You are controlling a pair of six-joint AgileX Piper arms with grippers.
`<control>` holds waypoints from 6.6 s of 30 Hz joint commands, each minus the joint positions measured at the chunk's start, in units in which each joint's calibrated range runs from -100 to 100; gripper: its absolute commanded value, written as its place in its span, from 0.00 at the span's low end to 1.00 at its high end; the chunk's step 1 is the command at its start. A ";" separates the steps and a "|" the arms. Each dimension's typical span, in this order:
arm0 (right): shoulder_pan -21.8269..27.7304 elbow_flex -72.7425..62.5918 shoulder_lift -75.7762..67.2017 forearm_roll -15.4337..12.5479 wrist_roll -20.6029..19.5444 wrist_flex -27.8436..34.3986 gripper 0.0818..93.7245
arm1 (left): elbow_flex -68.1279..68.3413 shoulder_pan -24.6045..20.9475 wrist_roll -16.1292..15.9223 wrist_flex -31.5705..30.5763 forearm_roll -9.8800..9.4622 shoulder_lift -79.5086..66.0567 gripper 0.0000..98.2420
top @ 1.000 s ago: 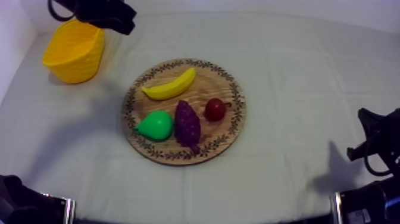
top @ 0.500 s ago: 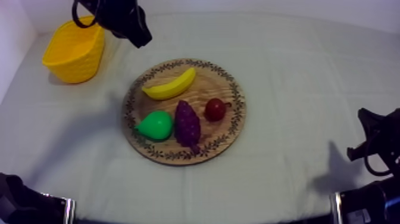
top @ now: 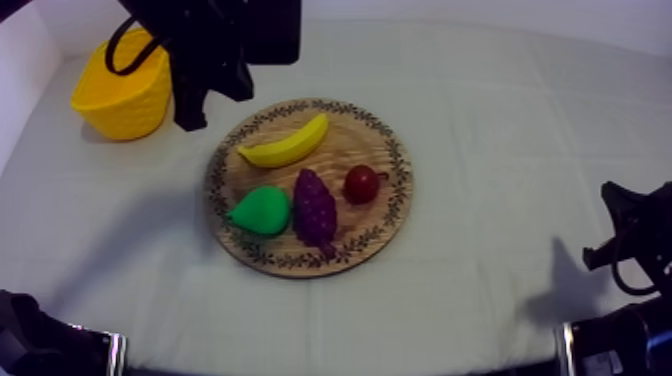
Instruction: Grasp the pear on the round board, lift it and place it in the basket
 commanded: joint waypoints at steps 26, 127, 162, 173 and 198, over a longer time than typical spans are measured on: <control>-0.01 -0.02 -0.03 0.02 0.00 0.02 0.00 | 2.02 0.72 5.93 -0.85 -1.16 -1.05 0.43; -0.09 -0.02 -0.03 0.02 0.00 0.02 0.00 | 14.34 0.13 11.77 -18.75 1.02 27.45 0.52; -0.09 -0.02 -0.03 0.02 0.00 0.02 0.00 | 4.88 3.71 16.10 -4.17 0.28 5.06 0.53; -0.09 -0.02 -0.03 0.02 0.00 0.02 0.00 | 4.73 4.14 28.97 -5.51 2.45 3.40 0.52; -0.09 -0.02 -0.03 0.02 0.00 0.02 0.00 | 8.35 1.21 46.40 -8.62 3.61 2.64 0.51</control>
